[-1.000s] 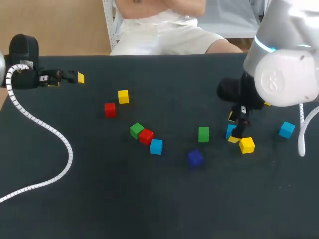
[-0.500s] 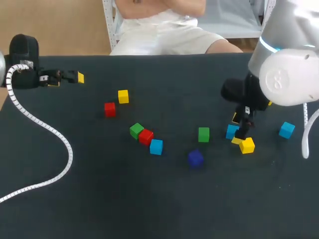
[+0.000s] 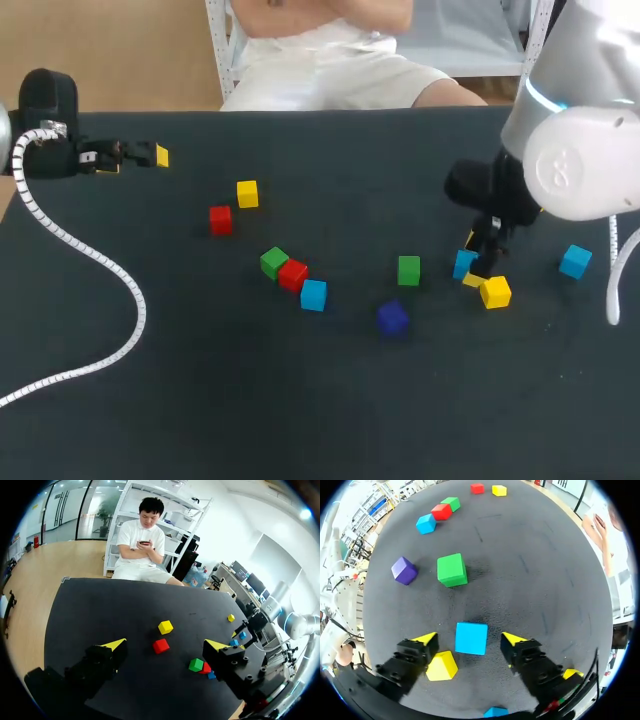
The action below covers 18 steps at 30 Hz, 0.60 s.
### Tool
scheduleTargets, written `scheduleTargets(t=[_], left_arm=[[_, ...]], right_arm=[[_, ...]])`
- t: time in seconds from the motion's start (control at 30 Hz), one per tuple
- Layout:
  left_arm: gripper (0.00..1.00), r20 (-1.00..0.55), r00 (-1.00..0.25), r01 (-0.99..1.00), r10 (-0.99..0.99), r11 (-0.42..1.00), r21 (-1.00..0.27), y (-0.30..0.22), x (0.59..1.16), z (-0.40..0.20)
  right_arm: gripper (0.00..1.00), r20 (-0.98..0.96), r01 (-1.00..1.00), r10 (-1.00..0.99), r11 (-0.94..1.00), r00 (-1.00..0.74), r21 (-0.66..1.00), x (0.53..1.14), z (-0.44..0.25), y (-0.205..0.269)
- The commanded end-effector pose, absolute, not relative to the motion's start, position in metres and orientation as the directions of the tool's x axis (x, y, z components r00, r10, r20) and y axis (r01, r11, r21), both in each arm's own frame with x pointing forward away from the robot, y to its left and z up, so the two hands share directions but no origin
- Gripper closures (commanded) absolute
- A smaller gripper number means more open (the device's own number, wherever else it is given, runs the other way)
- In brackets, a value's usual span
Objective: Place the blue cubes, place green cubes on the blue cubes, place the yellow cubes on the green cubes, then place the red cubes on the yellow cubes, and place purple cube on the red cubes.
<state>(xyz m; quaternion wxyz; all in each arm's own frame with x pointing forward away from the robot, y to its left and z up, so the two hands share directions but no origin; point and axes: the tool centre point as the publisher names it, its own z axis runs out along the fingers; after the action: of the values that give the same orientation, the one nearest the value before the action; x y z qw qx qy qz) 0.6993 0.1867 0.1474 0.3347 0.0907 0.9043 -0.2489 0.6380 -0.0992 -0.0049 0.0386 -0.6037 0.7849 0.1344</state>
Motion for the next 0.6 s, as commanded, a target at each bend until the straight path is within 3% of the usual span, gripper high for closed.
scheduleTargets(t=[0.03,0.07,0.23,0.6], left_arm=[[0.00,-0.645,-0.764,0.324,-0.001,0.864,-0.385,0.185,0.700,0.149],[0.00,-0.645,-0.764,0.324,-0.001,0.864,-0.385,0.185,0.700,0.149],[0.00,-0.645,-0.764,0.324,-0.001,0.864,-0.385,0.185,0.700,0.149],[0.00,-0.645,-0.764,0.324,-0.001,0.864,-0.385,0.185,0.700,0.149]], right_arm=[[0.61,-0.224,-0.958,-0.937,0.237,-0.269,0.161,0.637,-0.006,-0.099],[0.64,-0.224,-0.958,-0.937,0.237,-0.269,0.160,0.637,-0.006,-0.099],[1.00,-0.223,-0.959,-0.938,0.236,-0.267,0.157,0.637,-0.007,-0.100],[1.00,-0.252,-0.958,-0.927,0.250,-0.279,0.143,0.636,0.003,-0.098]])
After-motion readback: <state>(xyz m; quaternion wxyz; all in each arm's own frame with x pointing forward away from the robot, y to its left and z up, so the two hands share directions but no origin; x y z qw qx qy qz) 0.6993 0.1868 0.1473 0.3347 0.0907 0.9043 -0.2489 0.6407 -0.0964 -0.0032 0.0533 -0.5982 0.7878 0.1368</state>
